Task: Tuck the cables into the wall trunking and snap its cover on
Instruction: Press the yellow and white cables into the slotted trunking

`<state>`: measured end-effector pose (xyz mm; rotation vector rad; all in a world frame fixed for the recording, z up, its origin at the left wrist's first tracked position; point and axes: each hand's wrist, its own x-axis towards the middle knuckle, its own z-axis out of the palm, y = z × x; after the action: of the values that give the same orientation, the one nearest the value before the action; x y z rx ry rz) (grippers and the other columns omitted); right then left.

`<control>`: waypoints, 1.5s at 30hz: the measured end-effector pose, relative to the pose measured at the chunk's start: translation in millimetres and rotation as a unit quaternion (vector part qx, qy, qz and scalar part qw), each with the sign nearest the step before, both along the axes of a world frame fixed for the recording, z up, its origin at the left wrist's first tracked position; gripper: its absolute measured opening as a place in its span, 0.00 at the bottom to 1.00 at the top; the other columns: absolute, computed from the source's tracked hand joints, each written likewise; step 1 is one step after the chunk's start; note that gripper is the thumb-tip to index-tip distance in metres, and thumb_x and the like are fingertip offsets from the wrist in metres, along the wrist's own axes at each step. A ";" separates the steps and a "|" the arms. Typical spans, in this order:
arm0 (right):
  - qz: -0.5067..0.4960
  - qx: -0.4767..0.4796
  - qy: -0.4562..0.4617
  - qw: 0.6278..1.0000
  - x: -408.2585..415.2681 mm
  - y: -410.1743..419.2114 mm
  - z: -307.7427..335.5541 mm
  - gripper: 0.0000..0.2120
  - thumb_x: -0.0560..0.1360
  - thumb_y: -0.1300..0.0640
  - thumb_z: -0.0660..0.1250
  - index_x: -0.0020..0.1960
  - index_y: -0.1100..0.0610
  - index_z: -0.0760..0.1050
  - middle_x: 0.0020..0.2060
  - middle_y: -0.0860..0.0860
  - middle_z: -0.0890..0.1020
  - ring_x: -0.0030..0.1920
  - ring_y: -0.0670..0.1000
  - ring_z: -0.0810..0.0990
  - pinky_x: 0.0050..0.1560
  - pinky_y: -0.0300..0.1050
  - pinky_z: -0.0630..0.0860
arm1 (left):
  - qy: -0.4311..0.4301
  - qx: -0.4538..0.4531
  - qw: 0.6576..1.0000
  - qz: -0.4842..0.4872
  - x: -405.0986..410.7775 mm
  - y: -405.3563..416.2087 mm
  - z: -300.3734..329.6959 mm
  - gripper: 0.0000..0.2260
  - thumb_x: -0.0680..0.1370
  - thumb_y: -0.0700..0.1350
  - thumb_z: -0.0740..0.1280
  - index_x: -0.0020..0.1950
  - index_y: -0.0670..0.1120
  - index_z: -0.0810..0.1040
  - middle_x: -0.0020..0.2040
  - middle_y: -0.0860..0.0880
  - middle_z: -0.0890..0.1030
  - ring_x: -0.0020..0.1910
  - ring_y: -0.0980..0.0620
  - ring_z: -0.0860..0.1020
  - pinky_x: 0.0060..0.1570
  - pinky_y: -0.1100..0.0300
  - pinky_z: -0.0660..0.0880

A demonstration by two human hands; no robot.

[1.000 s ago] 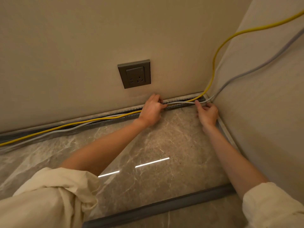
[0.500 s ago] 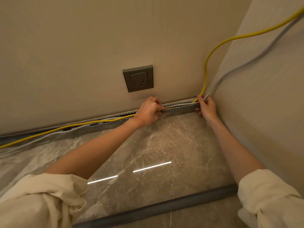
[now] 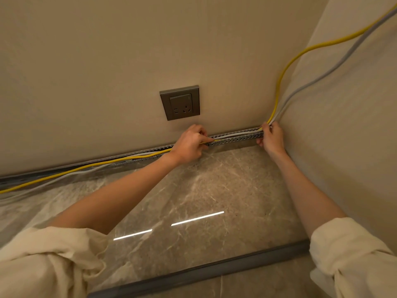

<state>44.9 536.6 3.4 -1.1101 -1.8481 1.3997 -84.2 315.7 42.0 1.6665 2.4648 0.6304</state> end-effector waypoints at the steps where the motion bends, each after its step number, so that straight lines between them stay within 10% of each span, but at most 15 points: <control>1: -0.004 0.001 -0.004 1.000 -1.0 -0.6 -0.4 0.06 0.81 0.58 0.54 0.47 0.59 0.64 0.42 0.60 0.71 0.16 0.41 0.71 0.16 0.32 0.65 | 0.000 0.002 1.000 0.000 0.3 -0.7 0.0 0.15 0.72 0.36 0.69 0.58 0.43 0.80 0.51 0.40 0.77 0.52 0.41 0.73 0.51 0.52 0.70; 17: -0.167 -0.210 0.127 0.955 -20.9 -22.3 -5.3 0.10 0.81 0.60 0.55 0.40 0.55 0.68 0.33 0.54 0.74 0.16 0.42 0.73 0.20 0.35 0.71 | 0.064 -0.018 0.998 -0.015 -5.6 -1.4 -9.3 0.17 0.74 0.32 0.64 0.62 0.41 0.77 0.50 0.38 0.73 0.52 0.40 0.70 0.47 0.47 0.72; 22: -0.227 -0.075 0.036 0.970 -11.2 -43.2 -18.3 0.13 0.76 0.65 0.61 0.59 0.67 0.65 0.46 0.58 0.74 0.37 0.56 0.79 0.43 0.44 0.76 | 0.088 -0.040 0.995 -0.026 0.6 -1.2 -23.3 0.17 0.72 0.31 0.64 0.59 0.40 0.78 0.51 0.37 0.74 0.53 0.38 0.71 0.46 0.48 0.71; 25: -0.189 0.085 -0.021 0.978 -1.3 -54.0 -21.1 0.13 0.71 0.71 0.63 0.54 0.70 0.69 0.48 0.61 0.74 0.50 0.62 0.76 0.53 0.29 0.68 | 0.101 -0.040 0.993 -0.036 1.5 0.6 -28.1 0.16 0.72 0.32 0.64 0.59 0.39 0.77 0.51 0.36 0.74 0.52 0.38 0.71 0.44 0.49 0.71; 30: -0.019 0.288 -0.074 0.955 -3.7 -69.2 -16.3 0.09 0.72 0.70 0.60 0.52 0.66 0.73 0.53 0.64 0.73 0.52 0.60 0.75 0.58 0.47 0.68 | 0.110 -0.049 0.991 -0.049 2.5 12.5 -30.6 0.15 0.73 0.34 0.64 0.59 0.39 0.77 0.51 0.38 0.73 0.53 0.40 0.70 0.46 0.48 0.71; 45: 0.122 0.353 -0.357 0.856 -20.6 -112.0 -14.1 0.17 0.73 0.65 0.64 0.61 0.67 0.69 0.64 0.62 0.67 0.62 0.62 0.70 0.62 0.54 0.70 | 0.125 -0.024 0.992 -0.019 -7.6 -27.8 -45.3 0.20 0.75 0.39 0.65 0.67 0.42 0.71 0.59 0.37 0.74 0.58 0.39 0.73 0.53 0.48 0.74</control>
<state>24.3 424.7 -10.8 -1.0721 -2.7740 0.2709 -91.8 288.0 -3.3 1.8730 2.5798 0.3759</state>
